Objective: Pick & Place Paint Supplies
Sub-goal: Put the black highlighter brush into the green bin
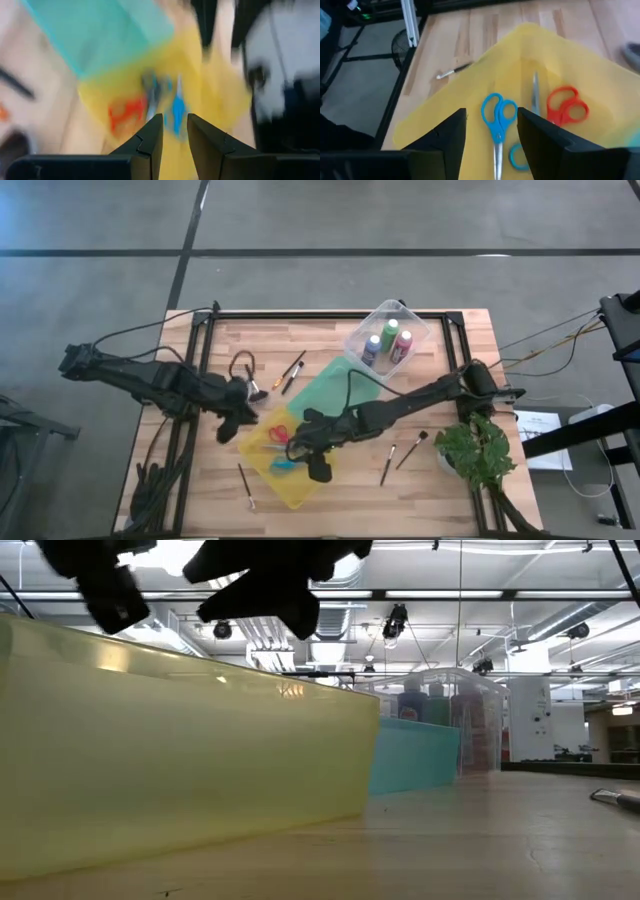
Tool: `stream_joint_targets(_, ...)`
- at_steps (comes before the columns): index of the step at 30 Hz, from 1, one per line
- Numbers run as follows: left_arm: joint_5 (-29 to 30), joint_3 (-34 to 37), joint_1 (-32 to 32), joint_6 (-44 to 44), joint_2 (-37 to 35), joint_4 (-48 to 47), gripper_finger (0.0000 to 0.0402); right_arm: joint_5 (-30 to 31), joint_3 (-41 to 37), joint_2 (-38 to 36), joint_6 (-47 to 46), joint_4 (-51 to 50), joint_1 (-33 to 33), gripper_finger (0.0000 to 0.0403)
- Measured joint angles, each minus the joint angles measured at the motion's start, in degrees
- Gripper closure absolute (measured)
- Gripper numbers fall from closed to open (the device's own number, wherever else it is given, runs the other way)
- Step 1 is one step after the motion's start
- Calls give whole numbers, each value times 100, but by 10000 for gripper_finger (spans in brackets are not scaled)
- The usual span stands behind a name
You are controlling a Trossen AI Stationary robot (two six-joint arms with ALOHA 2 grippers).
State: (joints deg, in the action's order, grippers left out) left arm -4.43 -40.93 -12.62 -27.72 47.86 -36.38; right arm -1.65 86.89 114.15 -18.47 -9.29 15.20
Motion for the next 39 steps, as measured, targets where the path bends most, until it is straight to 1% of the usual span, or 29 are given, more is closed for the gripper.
stream_joint_targets(2, -121, 0, -76, 154, 0, -526, 303, 18, -22, -135, -48, -312, -7, 232)
stream_joint_targets(4, -46, 0, -90, 276, 1, -905, 303, 107, -26, -243, -81, -495, -11, 232)
stream_joint_targets(7, 470, -10, -5, 435, 93, -1175, 303, 426, -53, -402, -94, -890, -11, 232)
stream_joint_targets(9, 663, -72, 229, 792, 292, -1230, 303, 712, -112, -533, -117, -1199, -11, 232)
stream_joint_targets(13, 701, -425, 972, 2214, 964, -1424, 303, 1080, -271, -784, -345, -1549, -29, 232)
stream_joint_targets(18, 727, -1224, 1828, 4609, 1932, -2310, 303, 1225, -598, -1145, -555, -1648, -25, 232)
stream_joint_targets(21, 793, -1456, 2172, 5920, 2279, -2560, 303, 1518, -903, -1451, -714, -1692, -20, 232)
stream_joint_targets(26, 989, -1352, 2637, 7223, 2566, -2573, 303, 2122, -1553, -2122, -988, -1524, -27, 232)
stream_joint_targets(28, 1020, -1242, 2775, 7569, 2657, -2535, 303, 2434, -1870, -2432, -1123, -1388, -22, 232)
stream_joint_targets(31, 1171, -1080, 2982, 7950, 2769, -2376, 303, 2761, -2383, -2922, -1227, -853, -28, 232)
stream_joint_targets(35, 1254, -840, 3216, 8304, 2927, -2185, 303, 2883, -3030, -3597, -1499, -154, -93, 232)
stream_joint_targets(39, 1501, -633, 3451, 8671, 3034, -1970, 303, 2890, -3438, -4141, -1632, 249, -142, 232)
